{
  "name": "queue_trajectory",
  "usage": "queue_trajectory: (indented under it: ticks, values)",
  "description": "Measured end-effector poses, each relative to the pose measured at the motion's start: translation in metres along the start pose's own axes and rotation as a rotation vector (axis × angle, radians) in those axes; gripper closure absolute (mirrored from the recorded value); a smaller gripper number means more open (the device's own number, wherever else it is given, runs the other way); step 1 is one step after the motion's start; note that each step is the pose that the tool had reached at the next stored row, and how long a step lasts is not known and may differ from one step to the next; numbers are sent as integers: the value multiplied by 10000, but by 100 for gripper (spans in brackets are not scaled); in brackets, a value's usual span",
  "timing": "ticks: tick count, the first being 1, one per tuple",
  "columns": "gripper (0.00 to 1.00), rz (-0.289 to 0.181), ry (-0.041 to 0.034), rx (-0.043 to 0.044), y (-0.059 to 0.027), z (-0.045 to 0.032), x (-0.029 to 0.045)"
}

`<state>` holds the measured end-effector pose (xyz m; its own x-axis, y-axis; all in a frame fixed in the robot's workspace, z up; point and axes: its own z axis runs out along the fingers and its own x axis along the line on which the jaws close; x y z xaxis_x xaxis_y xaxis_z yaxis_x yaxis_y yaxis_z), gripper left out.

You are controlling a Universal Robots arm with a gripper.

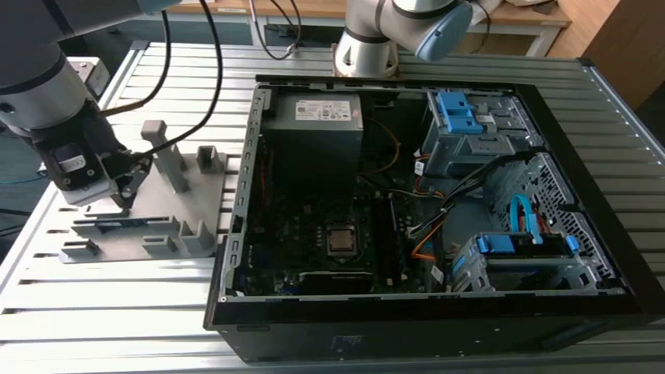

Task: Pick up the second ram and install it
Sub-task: 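Reach for the second ram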

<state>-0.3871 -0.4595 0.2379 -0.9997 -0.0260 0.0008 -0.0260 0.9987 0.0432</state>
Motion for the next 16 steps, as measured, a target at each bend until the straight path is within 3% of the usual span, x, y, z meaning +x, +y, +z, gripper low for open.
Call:
queue_trajectory:
  ticks: [9,16]
  values:
    - [90,0,-1,7,-2,77,63]
    - [90,0,0,6,-2,89,69]
